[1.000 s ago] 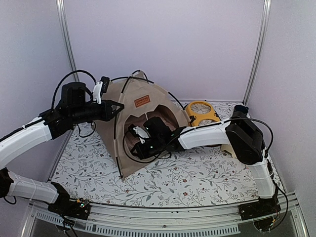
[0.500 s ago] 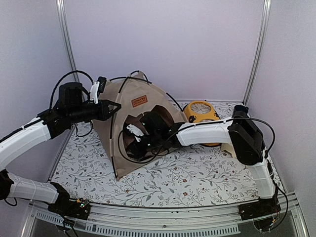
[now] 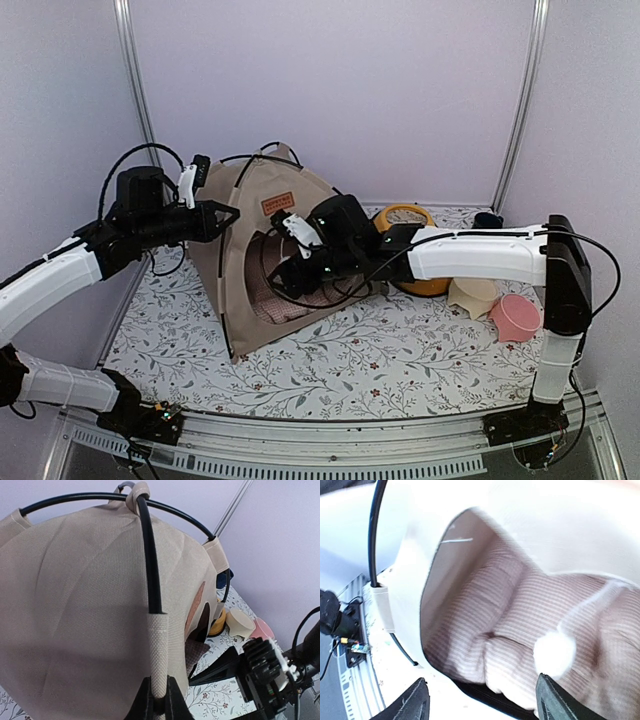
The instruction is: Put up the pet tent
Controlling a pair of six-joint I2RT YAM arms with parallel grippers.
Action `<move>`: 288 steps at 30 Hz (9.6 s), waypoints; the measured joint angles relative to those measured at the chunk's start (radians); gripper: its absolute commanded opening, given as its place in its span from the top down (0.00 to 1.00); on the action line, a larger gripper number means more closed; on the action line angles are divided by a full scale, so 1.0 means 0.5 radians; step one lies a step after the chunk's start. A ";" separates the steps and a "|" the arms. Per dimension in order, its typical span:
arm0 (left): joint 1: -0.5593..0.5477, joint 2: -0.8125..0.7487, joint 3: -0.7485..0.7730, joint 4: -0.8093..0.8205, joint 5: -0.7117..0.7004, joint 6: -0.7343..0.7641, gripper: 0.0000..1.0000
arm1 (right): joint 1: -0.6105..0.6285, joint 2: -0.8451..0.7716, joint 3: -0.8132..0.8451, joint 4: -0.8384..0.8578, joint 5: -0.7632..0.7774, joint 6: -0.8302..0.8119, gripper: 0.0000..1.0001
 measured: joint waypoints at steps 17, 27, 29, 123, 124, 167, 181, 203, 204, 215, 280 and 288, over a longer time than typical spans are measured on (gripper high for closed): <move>0.013 -0.001 0.000 -0.005 0.037 -0.005 1.00 | -0.252 -0.208 -0.378 -0.268 0.620 0.349 0.37; 0.020 -0.001 0.000 -0.005 0.070 -0.005 1.00 | -0.136 0.329 0.103 -0.439 0.925 0.295 0.39; 0.021 -0.001 0.000 -0.006 0.075 -0.004 1.00 | -0.130 0.401 0.156 -0.491 0.997 0.296 0.41; 0.499 0.140 0.265 0.063 0.295 0.533 0.95 | -0.117 0.011 -0.011 0.478 -1.263 0.309 0.01; 0.479 0.113 0.240 0.056 0.272 0.533 0.94 | -0.117 0.035 0.005 0.489 -1.289 0.329 0.01; -0.286 -0.468 -0.175 -0.182 -0.436 -0.121 0.67 | -0.756 -0.259 -0.466 0.349 -0.635 0.320 0.01; -0.370 -0.434 -0.518 -0.751 -0.981 -0.919 0.77 | -0.787 -0.231 -0.449 0.337 -0.632 0.337 0.01; 0.950 0.507 0.126 -0.433 -0.836 -0.137 0.80 | -0.787 -0.383 -0.743 0.381 -0.647 0.388 0.01; 0.988 0.545 0.153 -0.418 -0.816 -0.120 0.79 | -0.787 -0.388 -0.748 0.381 -0.646 0.389 0.01; 1.066 0.627 0.272 -0.330 -0.586 0.034 0.59 | -0.787 -0.495 -0.781 0.380 -0.543 0.397 0.01; -0.457 0.645 0.424 0.007 -0.318 0.034 0.01 | -0.336 -0.213 -1.040 0.001 -0.185 0.440 0.01; -0.469 1.166 0.684 -0.108 -0.111 0.127 0.10 | -0.353 -0.703 -1.375 -0.234 -0.031 0.504 0.01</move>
